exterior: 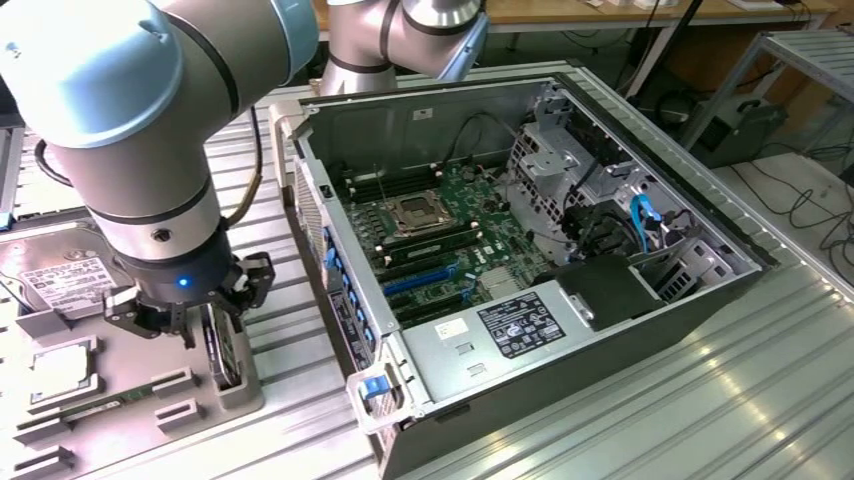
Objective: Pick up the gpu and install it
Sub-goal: 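Pick up the gpu and move the gpu toward the slot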
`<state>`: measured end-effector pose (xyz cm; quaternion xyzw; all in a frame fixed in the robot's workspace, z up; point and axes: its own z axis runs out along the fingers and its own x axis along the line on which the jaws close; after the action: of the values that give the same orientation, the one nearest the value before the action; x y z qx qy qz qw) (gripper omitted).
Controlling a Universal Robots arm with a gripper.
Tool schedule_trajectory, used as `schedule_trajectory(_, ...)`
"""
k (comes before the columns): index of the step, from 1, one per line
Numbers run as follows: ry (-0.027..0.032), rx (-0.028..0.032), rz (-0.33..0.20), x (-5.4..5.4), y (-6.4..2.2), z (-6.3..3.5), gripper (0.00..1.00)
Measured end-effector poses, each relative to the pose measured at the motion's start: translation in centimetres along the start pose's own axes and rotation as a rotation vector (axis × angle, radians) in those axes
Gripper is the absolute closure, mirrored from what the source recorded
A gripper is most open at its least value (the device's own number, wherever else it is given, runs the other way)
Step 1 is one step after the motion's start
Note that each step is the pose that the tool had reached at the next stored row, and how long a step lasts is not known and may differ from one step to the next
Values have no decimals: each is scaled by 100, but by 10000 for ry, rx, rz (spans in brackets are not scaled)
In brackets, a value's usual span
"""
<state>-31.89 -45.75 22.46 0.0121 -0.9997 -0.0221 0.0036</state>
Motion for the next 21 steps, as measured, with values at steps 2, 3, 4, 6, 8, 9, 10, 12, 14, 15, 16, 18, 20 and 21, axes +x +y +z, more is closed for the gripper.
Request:
schedule_trajectory(2,2,1,-1,-4,-6,1,50)
schedule_trajectory(3,5,2,0,-10,-11,1,57)
schedule_trajectory(4,8,1,1,-16,-16,1,57)
schedule_trajectory(6,14,2,1,-26,-23,1,64)
schedule_trajectory(8,13,0,1,-34,-26,2,73)
schedule_trajectory(9,14,1,2,-35,-26,2,73)
schedule_trajectory(10,14,1,2,-36,-26,2,73)
schedule_trajectory(12,13,1,1,-37,-26,2,73)
schedule_trajectory(14,13,1,1,-37,-26,2,73)
schedule_trajectory(15,13,1,1,-37,-26,2,73)
schedule_trajectory(16,13,1,1,-37,-26,2,73)
schedule_trajectory(18,13,1,1,-37,-26,2,73)
schedule_trajectory(20,12,-10,1,-37,-26,2,73)
schedule_trajectory(21,11,-16,0,-37,-27,0,73)
